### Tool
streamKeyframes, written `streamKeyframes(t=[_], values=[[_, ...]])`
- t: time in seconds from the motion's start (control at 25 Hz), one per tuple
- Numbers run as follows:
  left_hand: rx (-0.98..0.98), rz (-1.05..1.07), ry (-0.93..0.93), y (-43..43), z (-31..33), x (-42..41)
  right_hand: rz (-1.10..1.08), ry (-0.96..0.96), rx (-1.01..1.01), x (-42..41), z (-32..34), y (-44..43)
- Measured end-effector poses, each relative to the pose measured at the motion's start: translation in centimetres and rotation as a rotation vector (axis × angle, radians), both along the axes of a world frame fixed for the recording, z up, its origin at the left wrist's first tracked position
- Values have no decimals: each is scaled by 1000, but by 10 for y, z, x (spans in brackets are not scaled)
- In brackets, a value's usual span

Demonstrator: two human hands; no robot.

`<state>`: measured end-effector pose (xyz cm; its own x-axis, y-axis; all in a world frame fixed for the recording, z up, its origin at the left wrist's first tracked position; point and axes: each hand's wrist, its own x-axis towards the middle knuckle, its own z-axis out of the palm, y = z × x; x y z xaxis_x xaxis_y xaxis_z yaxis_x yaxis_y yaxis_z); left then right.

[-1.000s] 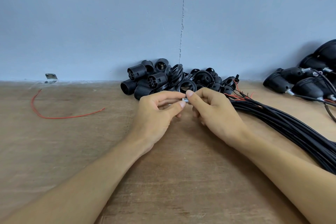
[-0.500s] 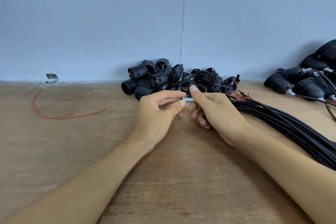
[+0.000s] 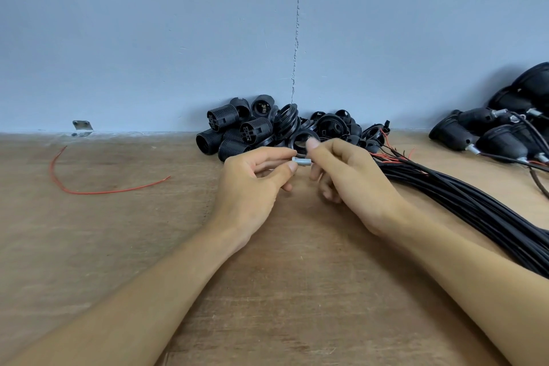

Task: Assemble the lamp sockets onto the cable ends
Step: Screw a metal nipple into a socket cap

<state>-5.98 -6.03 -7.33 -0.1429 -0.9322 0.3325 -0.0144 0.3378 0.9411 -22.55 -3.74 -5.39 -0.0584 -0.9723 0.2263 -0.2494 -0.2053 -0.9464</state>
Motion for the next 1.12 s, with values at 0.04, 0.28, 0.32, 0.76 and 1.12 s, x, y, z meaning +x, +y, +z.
streamKeyframes(t=[0.04,0.28,0.32,0.76,1.12], values=[[2,0,0,0,0,0,26,-1,-15,-1,0,0],[-17,0,-29,1,0,0,-15,116,-18,0,-3,0],[-10,3,-18,1,0,0,11,104,-28,-1,-2,1],[19,6,-8,1,1,0,14,188,-46,-3,-2,2],[34,8,-20,0,0,0,-59,335,-82,-3,0,3]])
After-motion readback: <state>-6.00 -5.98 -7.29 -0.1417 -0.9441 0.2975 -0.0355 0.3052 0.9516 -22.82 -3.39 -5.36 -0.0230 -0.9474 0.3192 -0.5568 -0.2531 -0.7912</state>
